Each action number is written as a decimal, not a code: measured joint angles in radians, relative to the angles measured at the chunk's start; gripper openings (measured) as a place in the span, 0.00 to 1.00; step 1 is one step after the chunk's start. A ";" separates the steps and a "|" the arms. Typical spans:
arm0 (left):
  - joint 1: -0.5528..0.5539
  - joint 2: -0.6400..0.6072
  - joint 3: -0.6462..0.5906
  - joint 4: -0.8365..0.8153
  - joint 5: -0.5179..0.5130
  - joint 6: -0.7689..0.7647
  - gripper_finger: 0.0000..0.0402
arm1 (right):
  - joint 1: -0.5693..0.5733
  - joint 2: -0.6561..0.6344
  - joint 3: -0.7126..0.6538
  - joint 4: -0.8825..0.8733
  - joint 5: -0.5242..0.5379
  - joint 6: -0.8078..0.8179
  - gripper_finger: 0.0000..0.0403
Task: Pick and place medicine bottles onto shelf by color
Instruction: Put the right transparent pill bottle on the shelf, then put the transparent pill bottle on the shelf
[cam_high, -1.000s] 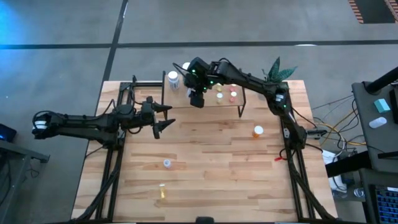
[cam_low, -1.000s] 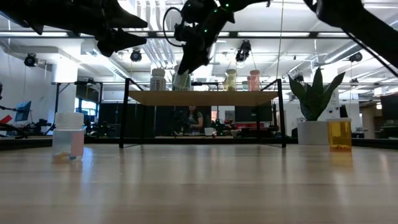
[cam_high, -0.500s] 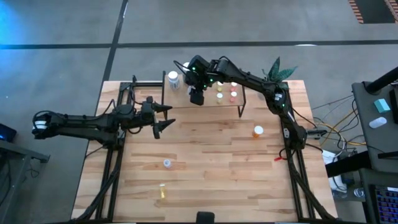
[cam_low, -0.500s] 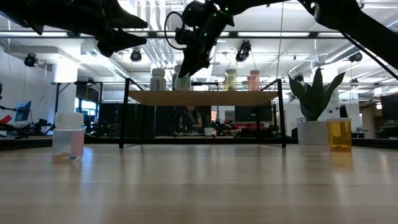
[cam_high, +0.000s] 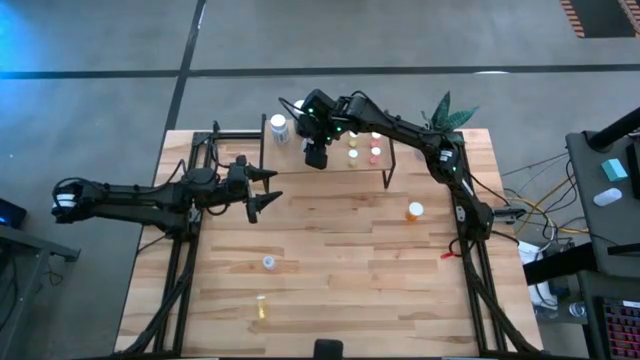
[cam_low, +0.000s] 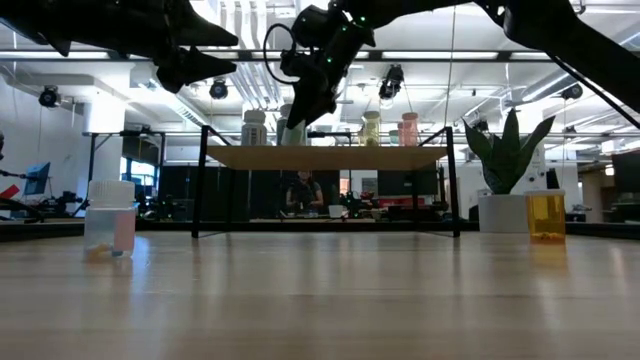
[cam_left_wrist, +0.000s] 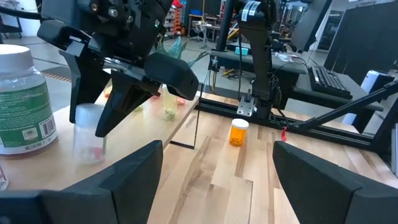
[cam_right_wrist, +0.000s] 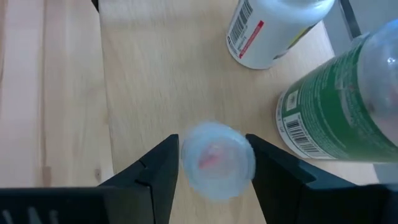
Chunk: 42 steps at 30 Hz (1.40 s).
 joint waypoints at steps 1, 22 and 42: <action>0.000 0.000 0.000 0.000 0.000 0.000 0.72 | 0.000 0.000 0.000 0.001 0.000 0.000 0.43; 0.000 -0.001 0.000 0.000 0.000 0.000 0.72 | 0.000 -0.037 0.000 0.013 0.003 0.009 0.44; 0.000 -0.003 0.000 0.000 0.000 0.021 0.72 | 0.038 -0.215 -0.010 -0.110 -0.113 0.068 0.44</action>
